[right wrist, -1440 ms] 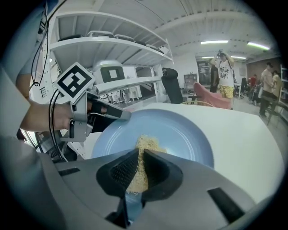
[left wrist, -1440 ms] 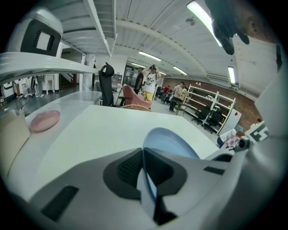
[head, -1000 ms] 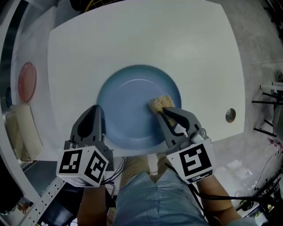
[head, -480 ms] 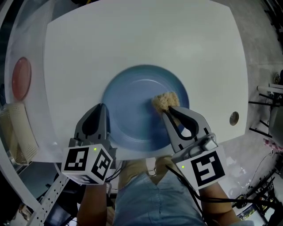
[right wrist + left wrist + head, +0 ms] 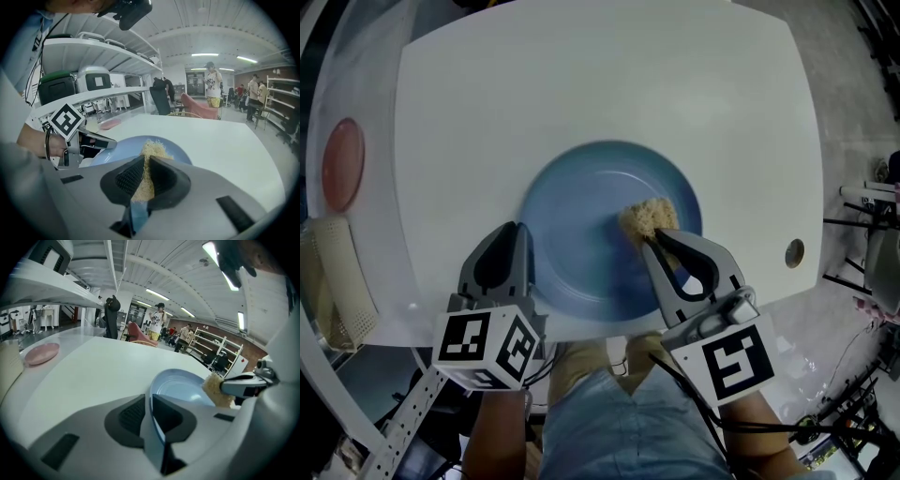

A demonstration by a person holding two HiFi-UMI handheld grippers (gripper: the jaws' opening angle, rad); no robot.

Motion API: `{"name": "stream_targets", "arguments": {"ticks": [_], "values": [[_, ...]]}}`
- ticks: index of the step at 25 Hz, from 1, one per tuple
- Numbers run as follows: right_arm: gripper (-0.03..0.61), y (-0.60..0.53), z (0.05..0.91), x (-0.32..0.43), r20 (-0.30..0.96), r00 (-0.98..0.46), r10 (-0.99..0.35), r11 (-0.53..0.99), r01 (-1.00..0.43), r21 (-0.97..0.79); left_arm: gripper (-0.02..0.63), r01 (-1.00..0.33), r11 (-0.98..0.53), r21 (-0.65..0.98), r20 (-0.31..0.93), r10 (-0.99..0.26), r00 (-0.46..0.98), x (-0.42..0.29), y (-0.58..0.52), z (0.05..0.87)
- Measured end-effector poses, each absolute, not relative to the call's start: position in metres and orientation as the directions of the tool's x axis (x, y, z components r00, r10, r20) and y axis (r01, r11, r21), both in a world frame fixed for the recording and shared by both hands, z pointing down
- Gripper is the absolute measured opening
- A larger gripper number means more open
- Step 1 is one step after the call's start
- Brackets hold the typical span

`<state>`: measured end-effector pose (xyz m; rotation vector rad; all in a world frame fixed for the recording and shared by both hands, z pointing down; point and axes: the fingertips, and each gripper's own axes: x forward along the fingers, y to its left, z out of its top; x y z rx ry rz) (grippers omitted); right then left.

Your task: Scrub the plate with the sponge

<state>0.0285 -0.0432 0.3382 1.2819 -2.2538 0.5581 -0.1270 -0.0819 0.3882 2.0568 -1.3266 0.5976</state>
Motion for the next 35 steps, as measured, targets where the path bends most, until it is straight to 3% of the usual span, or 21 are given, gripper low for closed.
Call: {"name": "stream_targets", "arguments": {"ticks": [9,21,27,35], "values": [[0.041,-0.033,0.302,0.027,0.513,-0.471,-0.717,0.481,-0.868,-0.125,0.044,-0.934,-0.314,0.168,0.537,-0.766,0.354,-0.134,-0.073,0.324],[0.043,-0.026,0.165,0.036,0.234,-0.515,-0.825,0.528,-0.849,-0.006,0.014,-0.957,-0.284,-0.057,0.162,-0.949,0.272,-0.108,-0.038,0.151],[0.043,-0.007,0.111,0.034,0.098,-0.537,-0.838,0.544,-0.836,0.067,0.014,-0.964,-0.240,-0.118,0.052,-0.971,0.235,-0.099,-0.006,0.100],[0.043,0.019,0.077,0.034,0.023,-0.553,-0.833,0.552,-0.826,0.114,0.014,-0.963,-0.239,-0.125,-0.002,-0.970,0.241,-0.083,0.027,0.070]]}}
